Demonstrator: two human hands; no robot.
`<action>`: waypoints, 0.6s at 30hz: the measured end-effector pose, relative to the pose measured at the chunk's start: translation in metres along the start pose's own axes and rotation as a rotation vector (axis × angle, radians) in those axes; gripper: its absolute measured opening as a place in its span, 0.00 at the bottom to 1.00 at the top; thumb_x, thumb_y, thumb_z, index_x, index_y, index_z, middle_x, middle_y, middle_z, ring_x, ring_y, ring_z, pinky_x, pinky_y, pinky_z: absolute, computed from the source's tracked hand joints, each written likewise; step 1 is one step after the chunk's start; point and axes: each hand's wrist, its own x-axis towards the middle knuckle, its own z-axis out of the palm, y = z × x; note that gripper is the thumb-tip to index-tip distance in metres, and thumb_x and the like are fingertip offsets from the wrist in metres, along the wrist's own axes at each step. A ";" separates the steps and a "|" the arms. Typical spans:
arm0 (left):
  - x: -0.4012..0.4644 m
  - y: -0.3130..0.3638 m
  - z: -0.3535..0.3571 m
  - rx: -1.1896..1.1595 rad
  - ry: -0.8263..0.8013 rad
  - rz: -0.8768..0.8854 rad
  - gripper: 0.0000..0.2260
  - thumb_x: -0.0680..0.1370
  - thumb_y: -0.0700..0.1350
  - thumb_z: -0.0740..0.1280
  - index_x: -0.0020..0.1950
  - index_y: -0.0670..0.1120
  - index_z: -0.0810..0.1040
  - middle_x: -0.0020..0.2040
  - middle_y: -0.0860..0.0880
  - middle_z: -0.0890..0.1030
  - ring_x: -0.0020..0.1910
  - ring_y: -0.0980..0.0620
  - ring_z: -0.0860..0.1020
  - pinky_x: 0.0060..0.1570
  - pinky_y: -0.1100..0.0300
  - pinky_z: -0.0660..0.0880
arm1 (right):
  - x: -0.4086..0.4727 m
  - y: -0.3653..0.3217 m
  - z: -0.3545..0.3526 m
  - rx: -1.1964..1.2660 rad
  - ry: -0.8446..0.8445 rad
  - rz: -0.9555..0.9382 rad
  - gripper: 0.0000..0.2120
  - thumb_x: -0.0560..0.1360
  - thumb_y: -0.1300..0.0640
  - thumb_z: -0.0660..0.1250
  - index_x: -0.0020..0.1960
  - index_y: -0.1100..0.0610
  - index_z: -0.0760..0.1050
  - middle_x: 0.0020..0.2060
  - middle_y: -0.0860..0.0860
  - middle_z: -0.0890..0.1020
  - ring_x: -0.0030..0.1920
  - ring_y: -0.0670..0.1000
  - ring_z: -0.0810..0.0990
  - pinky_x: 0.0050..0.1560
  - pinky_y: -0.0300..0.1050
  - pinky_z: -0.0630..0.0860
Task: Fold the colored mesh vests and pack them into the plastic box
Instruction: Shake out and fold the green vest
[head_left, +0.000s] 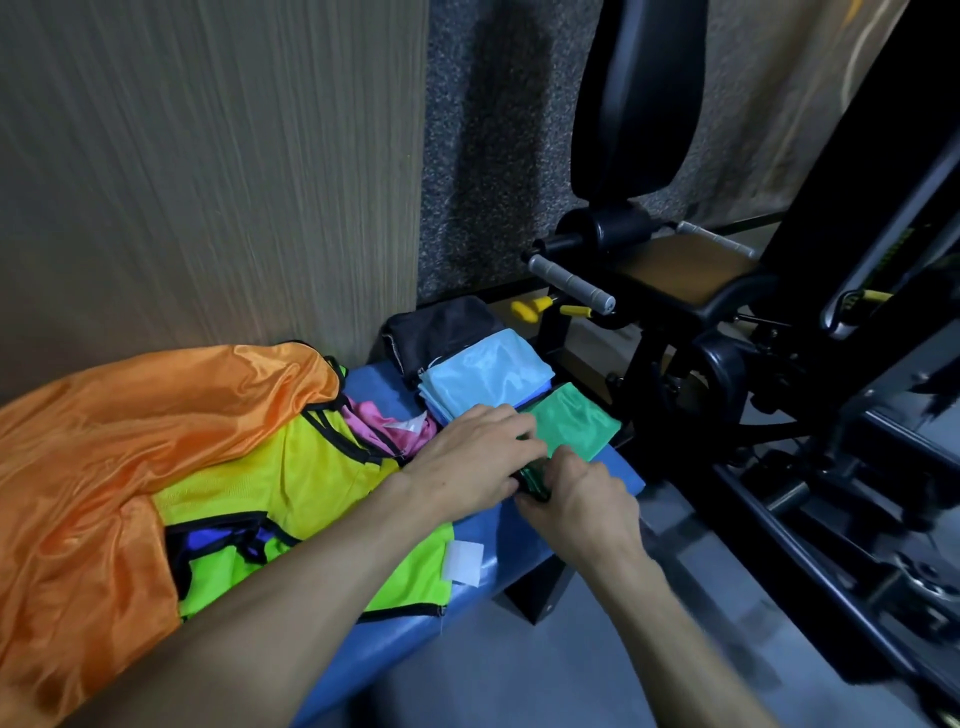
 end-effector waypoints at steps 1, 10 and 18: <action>0.001 0.000 0.000 0.014 0.012 -0.004 0.14 0.74 0.45 0.72 0.59 0.51 0.77 0.55 0.52 0.75 0.57 0.48 0.73 0.60 0.51 0.70 | 0.000 -0.001 0.003 0.013 0.016 -0.016 0.15 0.77 0.44 0.66 0.52 0.55 0.67 0.50 0.56 0.79 0.53 0.63 0.79 0.43 0.49 0.70; 0.002 -0.004 0.003 0.041 0.037 -0.072 0.16 0.66 0.34 0.72 0.48 0.50 0.77 0.46 0.51 0.75 0.48 0.47 0.74 0.48 0.52 0.73 | 0.028 0.020 0.005 0.316 -0.032 -0.150 0.12 0.72 0.49 0.71 0.37 0.52 0.72 0.33 0.50 0.81 0.38 0.56 0.80 0.38 0.52 0.77; -0.001 0.009 0.002 0.067 0.057 -0.204 0.17 0.83 0.53 0.58 0.68 0.47 0.76 0.66 0.47 0.75 0.64 0.45 0.72 0.65 0.48 0.70 | 0.065 0.040 0.012 0.209 0.146 -0.120 0.29 0.79 0.45 0.67 0.78 0.48 0.66 0.77 0.51 0.64 0.76 0.60 0.61 0.73 0.57 0.64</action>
